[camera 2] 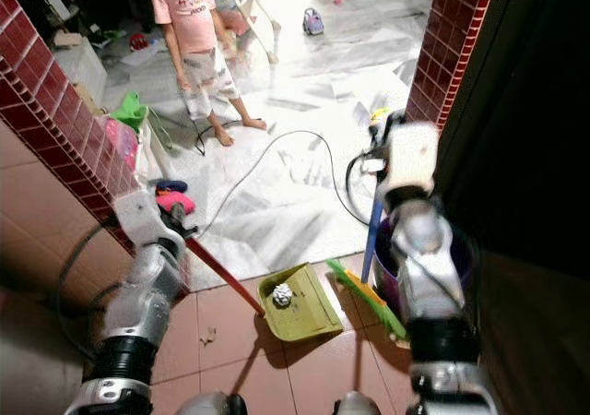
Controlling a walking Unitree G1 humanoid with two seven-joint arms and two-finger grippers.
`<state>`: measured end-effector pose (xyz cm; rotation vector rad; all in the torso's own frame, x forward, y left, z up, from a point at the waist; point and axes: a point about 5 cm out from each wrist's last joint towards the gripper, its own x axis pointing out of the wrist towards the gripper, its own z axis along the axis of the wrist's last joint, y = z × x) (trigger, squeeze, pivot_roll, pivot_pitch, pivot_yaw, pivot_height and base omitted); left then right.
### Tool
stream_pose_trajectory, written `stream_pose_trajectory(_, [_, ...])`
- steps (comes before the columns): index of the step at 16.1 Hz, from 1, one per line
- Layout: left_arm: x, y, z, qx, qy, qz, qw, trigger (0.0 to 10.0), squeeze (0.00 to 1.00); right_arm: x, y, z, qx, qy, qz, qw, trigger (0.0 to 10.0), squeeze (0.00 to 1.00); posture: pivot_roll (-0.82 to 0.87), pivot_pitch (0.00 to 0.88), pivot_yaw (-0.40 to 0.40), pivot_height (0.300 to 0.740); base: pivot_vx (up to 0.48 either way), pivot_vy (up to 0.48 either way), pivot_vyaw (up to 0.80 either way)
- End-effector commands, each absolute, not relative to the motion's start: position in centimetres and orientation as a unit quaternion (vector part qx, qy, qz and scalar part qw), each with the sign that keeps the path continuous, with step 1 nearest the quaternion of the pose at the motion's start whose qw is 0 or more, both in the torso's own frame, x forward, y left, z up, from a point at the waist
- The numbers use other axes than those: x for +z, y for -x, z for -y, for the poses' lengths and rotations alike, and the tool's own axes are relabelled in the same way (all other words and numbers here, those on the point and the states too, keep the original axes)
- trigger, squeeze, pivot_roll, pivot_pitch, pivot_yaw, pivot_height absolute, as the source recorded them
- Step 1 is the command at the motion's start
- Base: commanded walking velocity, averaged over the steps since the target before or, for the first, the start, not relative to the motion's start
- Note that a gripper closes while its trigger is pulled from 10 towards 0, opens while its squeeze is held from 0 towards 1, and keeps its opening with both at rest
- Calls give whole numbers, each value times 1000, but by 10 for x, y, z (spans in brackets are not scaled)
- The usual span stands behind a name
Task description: Sweep floor
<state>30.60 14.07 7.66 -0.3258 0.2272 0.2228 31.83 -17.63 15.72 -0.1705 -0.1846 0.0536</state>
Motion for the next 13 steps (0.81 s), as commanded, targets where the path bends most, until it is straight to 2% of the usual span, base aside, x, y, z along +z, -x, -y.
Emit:
stream_pose_trajectory(1, [95,-307,-144,114,157,-77,978,10000,0,165,-315,168,37,91,115,989,10000,0,-160,0,84,740,0,0,0])
stream_pose_trajectory(4, [117,-302,-144,105,153,-50,981,10000,0,155,-311,159,52,80,101,990,10000,0,-150,0,84,740,0,0,0])
stream_pose_trajectory(10, [153,-298,-145,102,133,12,986,10000,0,127,-300,158,66,61,42,995,10000,0,-138,0,73,740,0,0,0])
stream_pose_trajectory(13, [149,-295,-146,102,126,6,987,10000,0,114,-290,159,65,36,16,997,10000,0,-133,0,68,740,0,0,0])
